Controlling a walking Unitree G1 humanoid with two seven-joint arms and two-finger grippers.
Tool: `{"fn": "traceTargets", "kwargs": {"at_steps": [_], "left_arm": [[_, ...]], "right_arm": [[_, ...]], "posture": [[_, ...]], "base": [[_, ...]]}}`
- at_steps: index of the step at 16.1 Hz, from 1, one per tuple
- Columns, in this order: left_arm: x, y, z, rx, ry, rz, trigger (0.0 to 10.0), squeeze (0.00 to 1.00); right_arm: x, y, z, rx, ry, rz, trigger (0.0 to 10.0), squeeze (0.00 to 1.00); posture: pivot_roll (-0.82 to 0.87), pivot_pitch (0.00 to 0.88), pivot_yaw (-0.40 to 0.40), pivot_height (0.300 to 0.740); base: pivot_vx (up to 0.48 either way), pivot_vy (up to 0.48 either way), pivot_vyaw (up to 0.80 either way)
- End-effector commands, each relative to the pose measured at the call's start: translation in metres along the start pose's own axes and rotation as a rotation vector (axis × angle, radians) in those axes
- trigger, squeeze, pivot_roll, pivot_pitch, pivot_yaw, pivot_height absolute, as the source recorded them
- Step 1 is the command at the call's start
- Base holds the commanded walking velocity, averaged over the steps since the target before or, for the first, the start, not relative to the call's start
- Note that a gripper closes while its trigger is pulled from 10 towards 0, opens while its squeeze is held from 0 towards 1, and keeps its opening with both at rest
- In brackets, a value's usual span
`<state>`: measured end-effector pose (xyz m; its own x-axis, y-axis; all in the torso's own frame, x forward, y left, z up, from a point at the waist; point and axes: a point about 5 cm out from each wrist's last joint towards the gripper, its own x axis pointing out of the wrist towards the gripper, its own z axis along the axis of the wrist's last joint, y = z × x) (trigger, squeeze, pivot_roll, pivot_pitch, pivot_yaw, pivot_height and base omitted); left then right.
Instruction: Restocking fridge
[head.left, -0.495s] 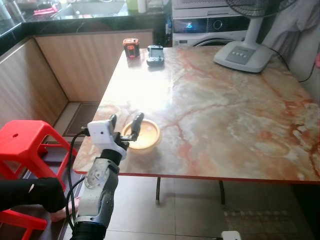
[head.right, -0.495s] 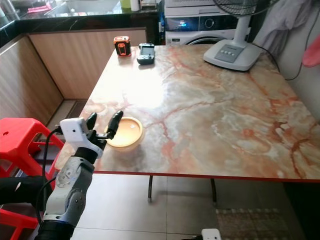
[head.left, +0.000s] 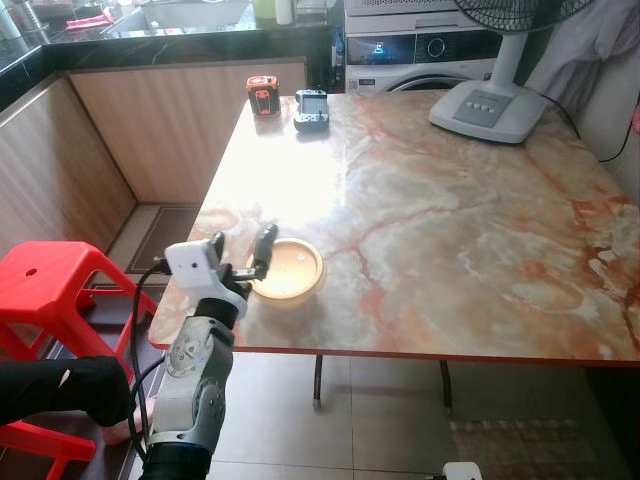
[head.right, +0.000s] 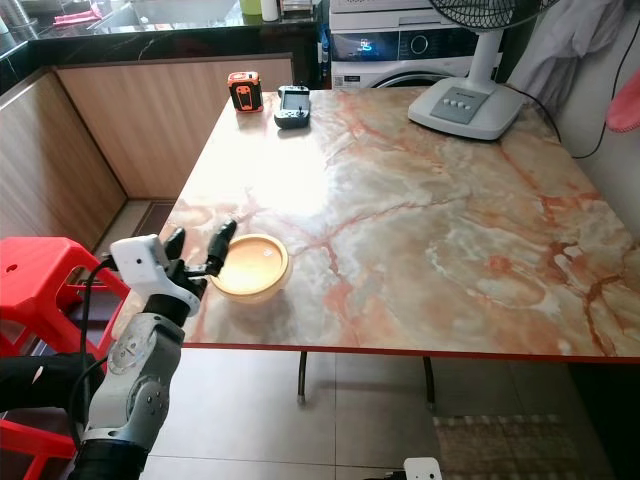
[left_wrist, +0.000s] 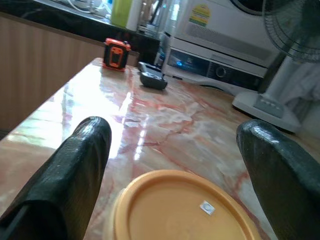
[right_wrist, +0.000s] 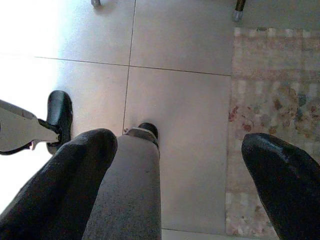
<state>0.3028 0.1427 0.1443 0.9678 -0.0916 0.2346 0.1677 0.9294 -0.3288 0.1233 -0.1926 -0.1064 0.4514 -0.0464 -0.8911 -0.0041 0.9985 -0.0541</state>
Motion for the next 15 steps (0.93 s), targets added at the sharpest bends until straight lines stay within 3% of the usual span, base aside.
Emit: {"fn": "traceTargets", "kwargs": {"at_steps": [1, 4, 15], "left_arm": [[0.0015, 0.0028, 0.0022, 0.015, 0.004, 0.010, 10.0, 0.00], [0.0009, 0.0033, 0.0015, 0.018, 0.008, 0.010, 10.0, 0.00], [0.0014, 0.0019, 0.0006, 0.033, 0.020, 0.005, 10.0, 0.00]], "right_arm": [[0.0000, 0.0010, -0.0012, 0.003, 0.008, 0.002, 10.0, 0.00], [-0.0001, 0.0011, -0.0014, 0.002, 0.009, 0.000, 10.0, 0.00], [0.0000, 0.0025, -0.0025, 0.003, 0.016, 0.001, 10.0, 0.00]], "posture": [[0.09, 0.040, 0.054, 0.740], [0.09, 0.040, 0.056, 0.740], [0.09, 0.042, 0.062, 0.740]], "base": [[0.000, 0.000, 0.00], [0.000, 0.000, 0.00], [0.267, 0.000, 0.00]]}}
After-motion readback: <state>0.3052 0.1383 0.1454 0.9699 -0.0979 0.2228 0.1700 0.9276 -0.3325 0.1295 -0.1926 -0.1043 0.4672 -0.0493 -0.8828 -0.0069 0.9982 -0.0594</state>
